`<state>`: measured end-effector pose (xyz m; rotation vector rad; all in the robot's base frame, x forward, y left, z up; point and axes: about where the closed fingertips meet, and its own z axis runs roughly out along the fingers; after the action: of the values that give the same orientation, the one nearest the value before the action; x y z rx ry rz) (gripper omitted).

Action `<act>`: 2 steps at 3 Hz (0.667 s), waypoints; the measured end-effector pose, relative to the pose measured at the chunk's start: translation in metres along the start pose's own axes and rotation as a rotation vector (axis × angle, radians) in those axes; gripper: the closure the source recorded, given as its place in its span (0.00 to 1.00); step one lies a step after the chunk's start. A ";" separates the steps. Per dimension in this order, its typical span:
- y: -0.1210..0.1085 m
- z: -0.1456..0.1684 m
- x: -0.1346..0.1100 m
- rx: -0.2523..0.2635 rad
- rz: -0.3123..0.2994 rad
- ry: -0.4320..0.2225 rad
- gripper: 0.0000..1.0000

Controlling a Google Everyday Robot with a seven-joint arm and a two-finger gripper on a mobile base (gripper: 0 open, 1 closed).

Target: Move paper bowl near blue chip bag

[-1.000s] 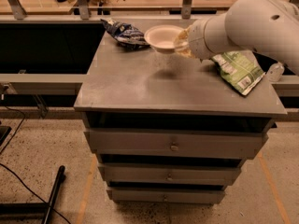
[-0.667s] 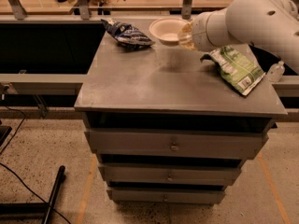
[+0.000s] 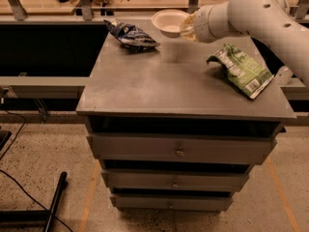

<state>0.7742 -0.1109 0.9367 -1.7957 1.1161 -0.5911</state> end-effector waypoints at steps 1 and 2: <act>-0.012 0.030 0.019 0.007 0.043 -0.016 1.00; -0.016 0.046 0.023 0.002 0.053 -0.022 1.00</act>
Offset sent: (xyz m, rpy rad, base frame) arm 0.0738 0.0038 -0.0084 0.0599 0.0300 -0.0109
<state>0.8277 -0.1074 0.9278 -1.7613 1.1437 -0.5397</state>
